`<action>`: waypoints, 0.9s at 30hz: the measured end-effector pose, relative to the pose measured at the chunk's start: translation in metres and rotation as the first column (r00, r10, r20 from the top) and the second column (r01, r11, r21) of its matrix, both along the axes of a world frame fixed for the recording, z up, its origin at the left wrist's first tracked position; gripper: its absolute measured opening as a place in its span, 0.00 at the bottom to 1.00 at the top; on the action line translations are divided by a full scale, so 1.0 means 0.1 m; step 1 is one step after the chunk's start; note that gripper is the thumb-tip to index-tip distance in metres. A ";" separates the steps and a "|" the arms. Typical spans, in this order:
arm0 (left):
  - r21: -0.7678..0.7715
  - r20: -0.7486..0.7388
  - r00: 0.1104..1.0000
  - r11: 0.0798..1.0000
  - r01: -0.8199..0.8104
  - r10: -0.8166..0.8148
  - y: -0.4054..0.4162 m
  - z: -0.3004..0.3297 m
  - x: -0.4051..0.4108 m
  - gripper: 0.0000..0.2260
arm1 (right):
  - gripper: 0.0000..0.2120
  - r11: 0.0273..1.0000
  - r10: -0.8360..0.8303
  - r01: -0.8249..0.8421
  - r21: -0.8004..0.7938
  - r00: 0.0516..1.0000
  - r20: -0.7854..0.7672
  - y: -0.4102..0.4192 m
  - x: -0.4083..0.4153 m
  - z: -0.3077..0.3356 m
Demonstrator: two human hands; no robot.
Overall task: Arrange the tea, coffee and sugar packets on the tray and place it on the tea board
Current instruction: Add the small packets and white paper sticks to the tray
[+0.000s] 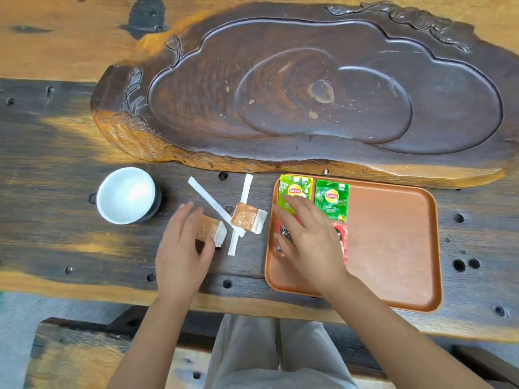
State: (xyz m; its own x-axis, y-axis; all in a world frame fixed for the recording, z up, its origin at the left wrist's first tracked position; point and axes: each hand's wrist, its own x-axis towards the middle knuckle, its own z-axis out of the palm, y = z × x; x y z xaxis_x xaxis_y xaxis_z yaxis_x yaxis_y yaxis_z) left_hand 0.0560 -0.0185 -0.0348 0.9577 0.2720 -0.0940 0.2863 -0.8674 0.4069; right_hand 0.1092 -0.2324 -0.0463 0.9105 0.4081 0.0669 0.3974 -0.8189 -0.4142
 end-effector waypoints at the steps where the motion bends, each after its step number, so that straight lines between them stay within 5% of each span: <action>1: 0.019 -0.020 0.999 0.999 0.035 -0.035 0.07 -0.04 0.00 0.21 | 0.22 0.998 0.046 -0.047 -0.036 0.999 -0.010 0.08 0.02 -0.03; 7: 0.032 -0.115 0.947 0.952 0.305 -0.299 0.23 -0.36 -0.05 0.21 | 0.21 0.975 0.169 -0.176 -0.135 0.984 -0.065 0.42 0.07 -0.25; 16: 0.012 0.070 0.963 0.965 0.261 -0.262 0.30 -0.40 -0.16 0.11 | 0.09 0.991 0.105 -0.105 -0.087 0.995 -0.003 0.55 0.15 -0.33; 20: -0.046 0.182 0.965 0.979 0.200 -0.188 0.28 -0.37 -0.29 0.11 | 0.03 0.996 0.052 -0.047 0.075 0.996 -0.068 0.49 0.12 -0.25; 24: -0.121 0.307 0.951 0.990 0.067 -0.026 0.12 -0.13 -0.35 0.10 | 0.03 0.900 -0.116 0.216 0.378 0.956 -0.271 0.26 0.02 -0.04; 27: -0.149 0.350 0.936 0.985 0.085 -0.027 -0.17 0.01 -0.42 0.08 | 0.03 0.869 -0.185 0.288 0.402 0.944 -0.274 -0.12 -0.14 0.11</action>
